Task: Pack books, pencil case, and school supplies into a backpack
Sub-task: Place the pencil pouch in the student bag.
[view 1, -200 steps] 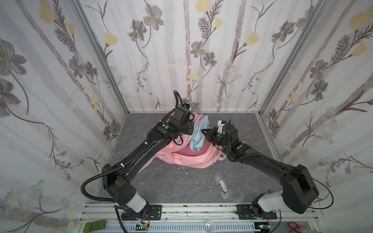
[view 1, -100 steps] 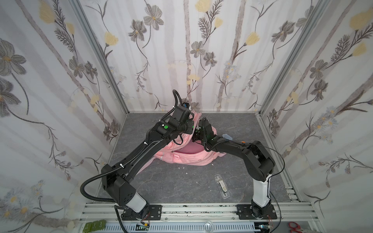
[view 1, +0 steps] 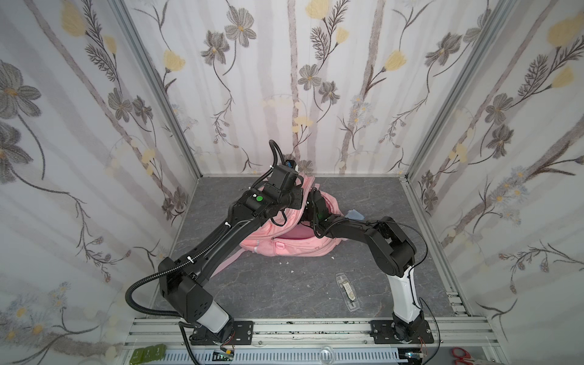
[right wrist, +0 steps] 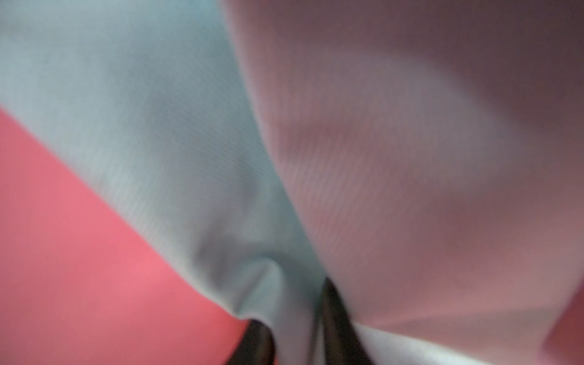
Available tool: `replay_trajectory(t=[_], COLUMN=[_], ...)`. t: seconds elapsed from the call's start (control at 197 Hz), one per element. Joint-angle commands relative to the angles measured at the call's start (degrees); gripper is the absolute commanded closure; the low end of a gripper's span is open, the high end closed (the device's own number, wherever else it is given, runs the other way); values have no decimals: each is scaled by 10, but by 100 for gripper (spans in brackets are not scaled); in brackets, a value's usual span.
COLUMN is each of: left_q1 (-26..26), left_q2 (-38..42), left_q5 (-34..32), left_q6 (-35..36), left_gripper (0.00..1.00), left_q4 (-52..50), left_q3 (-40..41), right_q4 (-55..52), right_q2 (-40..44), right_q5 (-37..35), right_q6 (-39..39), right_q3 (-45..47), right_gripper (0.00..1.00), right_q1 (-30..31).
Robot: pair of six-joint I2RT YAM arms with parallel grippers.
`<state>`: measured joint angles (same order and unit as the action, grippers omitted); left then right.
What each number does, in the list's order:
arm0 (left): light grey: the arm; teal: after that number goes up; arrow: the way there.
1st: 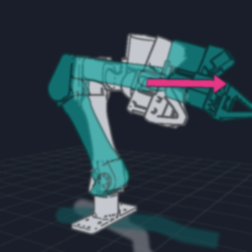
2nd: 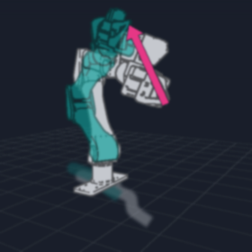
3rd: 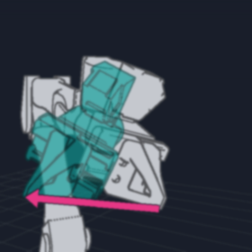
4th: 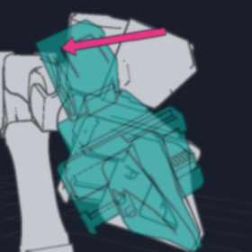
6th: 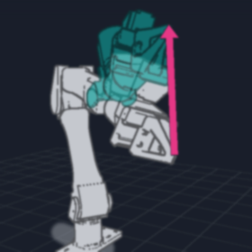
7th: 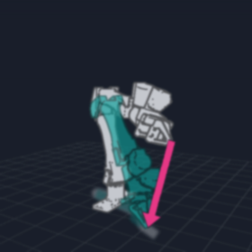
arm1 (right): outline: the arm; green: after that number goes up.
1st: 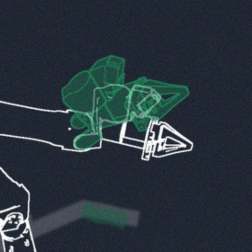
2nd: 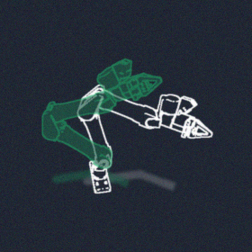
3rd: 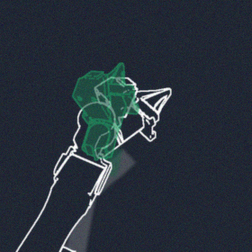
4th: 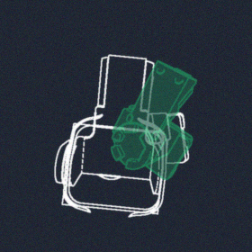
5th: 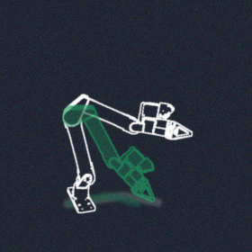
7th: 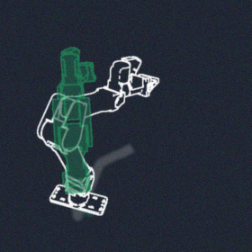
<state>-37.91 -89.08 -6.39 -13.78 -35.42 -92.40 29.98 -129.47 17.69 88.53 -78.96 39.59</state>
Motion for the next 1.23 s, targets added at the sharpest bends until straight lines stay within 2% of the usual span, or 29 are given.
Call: replay_trajectory(t=[0.0, 0.153, 0.214, 0.549, 0.773, 0.875, 0.981, 1.22], left_q1=[6, 20, 24, 41, 61, 64, 64, 64], left_q2=[15, 23, 25, 34, 37, 36, 38, 48], left_q5=[-16, -22, -21, -34, -12, 9, 46, 125], left_q6=[-5, -8, -8, 5, 0, -3, -4, -5], left_gripper=[100, 100, 100, 100, 100, 100, 100, 100], left_q4=[82, 86, 87, 87, 102, 112, 125, 155], left_q3=[-3, 14, 17, 38, 61, 64, 64, 80], right_q4=[-1, -99, -147, -380, -488, -496, -459, -296], right_q2=[30, 102, 125, 246, 285, 283, 250, 97], right_q5=[14, 0, -8, -46, -56, -61, -56, -32], right_q6=[-29, -121, -166, -372, -467, -487, -480, -385], right_q3=[-10, -17, -23, -19, -21, -12, -20, -100], right_gripper=[51, 37, 35, 35, 35, 40, 52, 66], right_q1=[-8, -17, -18, -27, -28, -29, -39, -51])
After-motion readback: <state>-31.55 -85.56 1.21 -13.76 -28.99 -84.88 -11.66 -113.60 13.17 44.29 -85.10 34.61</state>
